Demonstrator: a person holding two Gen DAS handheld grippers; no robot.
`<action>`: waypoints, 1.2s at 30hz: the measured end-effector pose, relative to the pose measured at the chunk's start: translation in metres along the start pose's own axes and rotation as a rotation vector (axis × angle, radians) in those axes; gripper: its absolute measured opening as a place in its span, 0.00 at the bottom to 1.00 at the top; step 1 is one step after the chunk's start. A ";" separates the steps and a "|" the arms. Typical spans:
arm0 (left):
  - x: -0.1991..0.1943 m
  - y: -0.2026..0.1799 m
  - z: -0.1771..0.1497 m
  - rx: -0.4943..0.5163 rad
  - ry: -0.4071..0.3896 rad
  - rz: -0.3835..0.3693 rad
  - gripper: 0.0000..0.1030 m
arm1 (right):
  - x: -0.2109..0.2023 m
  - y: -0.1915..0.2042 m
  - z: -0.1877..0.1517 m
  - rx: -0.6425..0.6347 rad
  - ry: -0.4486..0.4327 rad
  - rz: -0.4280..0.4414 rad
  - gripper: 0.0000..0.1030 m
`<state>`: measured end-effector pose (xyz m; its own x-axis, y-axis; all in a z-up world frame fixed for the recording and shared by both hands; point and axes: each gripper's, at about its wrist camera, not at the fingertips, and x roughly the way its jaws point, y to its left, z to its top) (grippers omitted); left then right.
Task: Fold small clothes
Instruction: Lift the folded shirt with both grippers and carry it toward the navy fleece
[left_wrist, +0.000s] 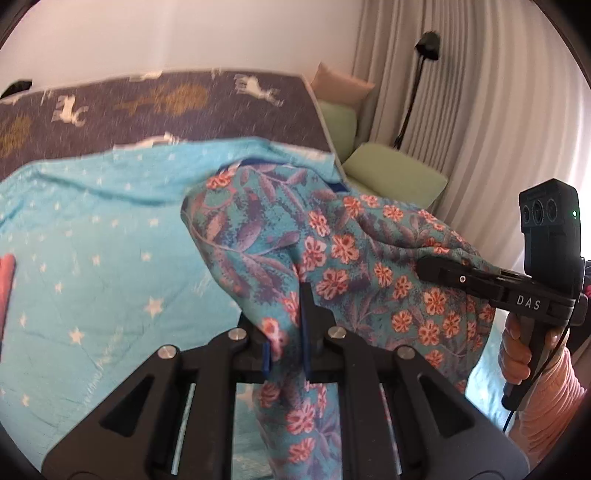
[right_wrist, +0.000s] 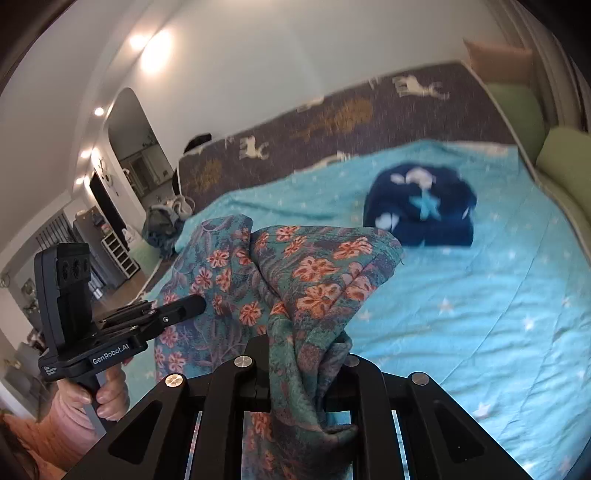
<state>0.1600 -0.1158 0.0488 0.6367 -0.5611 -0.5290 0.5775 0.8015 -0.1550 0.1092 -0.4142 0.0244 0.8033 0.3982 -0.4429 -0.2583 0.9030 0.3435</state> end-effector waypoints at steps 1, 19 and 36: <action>-0.005 -0.003 0.004 0.009 -0.015 -0.004 0.13 | -0.011 0.005 0.004 -0.012 -0.029 -0.017 0.14; -0.036 -0.068 0.149 0.201 -0.235 0.031 0.13 | -0.094 0.016 0.140 -0.088 -0.281 -0.124 0.14; 0.079 -0.045 0.268 0.214 -0.270 0.134 0.14 | 0.001 -0.042 0.259 -0.079 -0.320 -0.200 0.14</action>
<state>0.3214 -0.2516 0.2377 0.8093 -0.5115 -0.2889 0.5555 0.8262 0.0935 0.2597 -0.4932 0.2243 0.9657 0.1536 -0.2094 -0.1101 0.9724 0.2058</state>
